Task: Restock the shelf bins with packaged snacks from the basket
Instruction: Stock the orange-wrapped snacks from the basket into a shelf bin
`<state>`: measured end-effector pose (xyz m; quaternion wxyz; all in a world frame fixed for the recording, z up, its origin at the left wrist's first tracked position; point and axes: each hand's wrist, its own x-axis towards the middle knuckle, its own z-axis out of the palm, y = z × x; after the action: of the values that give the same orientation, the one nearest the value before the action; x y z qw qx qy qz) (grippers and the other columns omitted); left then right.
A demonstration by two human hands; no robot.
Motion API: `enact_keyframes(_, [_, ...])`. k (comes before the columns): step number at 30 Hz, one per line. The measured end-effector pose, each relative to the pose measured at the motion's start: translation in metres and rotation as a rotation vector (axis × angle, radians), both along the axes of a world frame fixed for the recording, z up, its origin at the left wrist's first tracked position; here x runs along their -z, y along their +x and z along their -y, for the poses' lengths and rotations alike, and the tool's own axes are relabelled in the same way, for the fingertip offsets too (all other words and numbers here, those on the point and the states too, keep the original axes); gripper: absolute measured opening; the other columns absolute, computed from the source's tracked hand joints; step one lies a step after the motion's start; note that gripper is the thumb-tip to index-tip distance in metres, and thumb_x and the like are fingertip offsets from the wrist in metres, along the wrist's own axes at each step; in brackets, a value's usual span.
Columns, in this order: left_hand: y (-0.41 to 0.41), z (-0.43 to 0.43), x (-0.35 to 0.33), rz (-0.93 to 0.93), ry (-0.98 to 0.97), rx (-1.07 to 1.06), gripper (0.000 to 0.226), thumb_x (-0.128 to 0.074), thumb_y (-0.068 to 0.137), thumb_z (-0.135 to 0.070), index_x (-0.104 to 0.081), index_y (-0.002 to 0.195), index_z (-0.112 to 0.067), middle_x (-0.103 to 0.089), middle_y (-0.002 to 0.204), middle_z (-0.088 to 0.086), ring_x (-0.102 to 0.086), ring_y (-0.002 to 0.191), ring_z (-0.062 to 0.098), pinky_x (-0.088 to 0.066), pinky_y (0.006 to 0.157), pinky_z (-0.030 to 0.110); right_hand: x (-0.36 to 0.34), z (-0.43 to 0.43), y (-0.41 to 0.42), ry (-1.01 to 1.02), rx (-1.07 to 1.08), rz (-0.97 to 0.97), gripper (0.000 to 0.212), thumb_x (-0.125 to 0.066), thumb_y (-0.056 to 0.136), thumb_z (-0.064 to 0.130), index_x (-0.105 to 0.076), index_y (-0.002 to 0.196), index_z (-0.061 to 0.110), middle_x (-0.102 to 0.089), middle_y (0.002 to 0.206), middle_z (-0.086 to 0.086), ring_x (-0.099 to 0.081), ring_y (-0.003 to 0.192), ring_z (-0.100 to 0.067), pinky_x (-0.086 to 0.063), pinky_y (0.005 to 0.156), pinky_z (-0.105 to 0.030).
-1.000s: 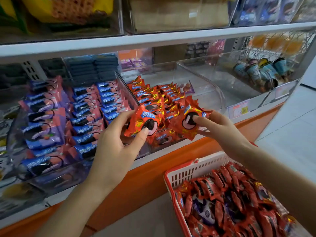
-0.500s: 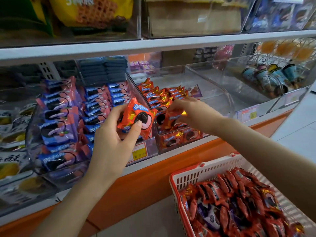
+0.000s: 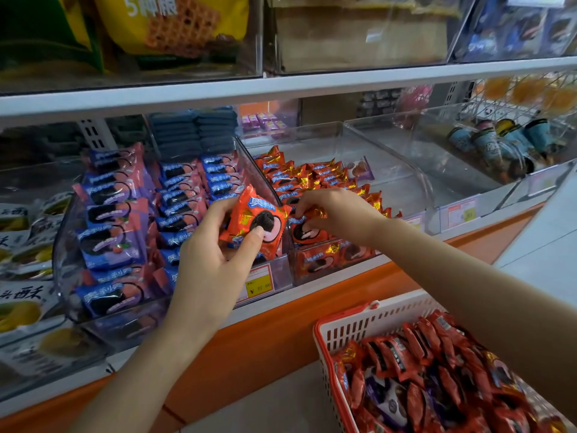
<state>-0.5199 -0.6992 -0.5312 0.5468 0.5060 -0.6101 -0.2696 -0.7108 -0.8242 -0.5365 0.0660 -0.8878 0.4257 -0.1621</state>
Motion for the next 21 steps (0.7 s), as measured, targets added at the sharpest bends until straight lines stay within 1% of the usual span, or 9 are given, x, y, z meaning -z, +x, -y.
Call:
enact_keyframes(2, [-0.002,0.001,0.002,-0.020,0.024,0.009,0.025,-0.060,0.090,-0.015,-0.057,0.112,-0.026,-0.066,0.096,-0.014,-0.066,0.083,0.003,-0.049,0.069,0.011,0.001,-0.002,-0.001,-0.029,-0.009,-0.007,0.022,-0.065,0.088,0.016,-0.063,0.110,0.019,-0.060,0.123,0.004,-0.054,0.111,-0.015,-0.042,0.086,-0.026])
enact_keyframes(5, [-0.006,0.002,0.007,-0.040,0.031,0.020,0.021,-0.064,0.089,-0.022,-0.056,0.104,-0.033,-0.067,0.094,-0.015,-0.067,0.086,0.007,-0.055,0.077,0.027,0.002,-0.008,-0.001,-0.062,-0.025,0.006,0.026,-0.065,0.088,0.016,-0.062,0.114,0.014,-0.058,0.123,0.000,-0.049,0.115,-0.018,-0.040,0.093,-0.031])
enact_keyframes(8, [-0.009,0.004,0.013,-0.052,0.028,-0.002,0.022,-0.065,0.087,-0.023,-0.056,0.104,-0.031,-0.066,0.100,-0.007,-0.067,0.093,0.016,-0.057,0.077,0.041,0.000,-0.018,-0.001,-0.133,0.038,0.036,0.030,-0.059,0.092,0.019,-0.057,0.122,0.016,-0.054,0.124,0.000,-0.045,0.118,-0.017,-0.037,0.100,-0.032])
enact_keyframes(10, [-0.011,0.007,0.016,-0.059,0.027,-0.001,0.022,-0.065,0.085,-0.031,-0.056,0.105,-0.034,-0.065,0.106,-0.003,-0.067,0.094,0.022,-0.057,0.078,0.042,-0.006,-0.031,0.002,-0.123,0.044,0.279,0.021,-0.053,0.096,0.017,-0.060,0.115,0.016,-0.058,0.114,0.002,-0.051,0.108,-0.012,-0.044,0.094,-0.028])
enact_keyframes(13, [-0.015,0.010,0.017,-0.053,0.031,0.013,0.029,-0.067,0.082,-0.039,-0.057,0.110,-0.036,-0.066,0.107,-0.008,-0.066,0.098,0.018,-0.054,0.086,0.043,-0.024,-0.055,0.005,0.157,-0.028,0.584,0.019,-0.047,0.098,0.021,-0.059,0.113,0.021,-0.063,0.106,0.010,-0.059,0.099,0.000,-0.049,0.085,-0.019])
enact_keyframes(16, [-0.020,0.012,0.014,0.017,0.007,0.038,0.027,-0.070,0.082,-0.039,-0.058,0.105,-0.047,-0.068,0.102,-0.016,-0.065,0.098,0.007,-0.053,0.088,0.037,-0.033,-0.067,0.004,0.311,-0.138,0.498,0.026,-0.062,0.090,0.022,-0.058,0.115,0.026,-0.063,0.105,0.016,-0.060,0.095,0.004,-0.048,0.082,-0.013])
enact_keyframes(18, [-0.020,0.013,0.013,0.102,-0.007,0.043,0.032,-0.068,0.085,-0.033,-0.055,0.113,-0.043,-0.065,0.105,-0.022,-0.059,0.101,-0.005,-0.049,0.091,0.022,-0.032,-0.063,-0.002,0.299,-0.114,0.503,0.033,-0.070,0.084,0.020,-0.058,0.113,0.029,-0.063,0.105,0.014,-0.062,0.095,0.001,-0.051,0.082,-0.016])
enact_keyframes(20, [-0.017,0.018,0.012,0.292,-0.049,0.014,0.037,-0.061,0.089,-0.032,-0.053,0.125,-0.031,-0.054,0.116,-0.028,-0.047,0.108,-0.013,-0.035,0.093,0.005,-0.030,-0.054,-0.011,0.260,-0.022,0.629,0.034,-0.073,0.080,0.018,-0.057,0.106,0.034,-0.064,0.103,0.012,-0.064,0.092,-0.004,-0.053,0.079,-0.019])
enact_keyframes(21, [-0.014,0.022,0.012,0.427,-0.082,-0.006,0.038,-0.057,0.092,-0.033,-0.050,0.130,-0.029,-0.047,0.121,-0.027,-0.042,0.113,-0.010,-0.026,0.096,0.005,-0.030,-0.049,-0.016,0.215,0.043,0.676,0.033,-0.074,0.080,0.018,-0.057,0.103,0.035,-0.064,0.101,0.013,-0.064,0.092,-0.005,-0.052,0.078,-0.016])
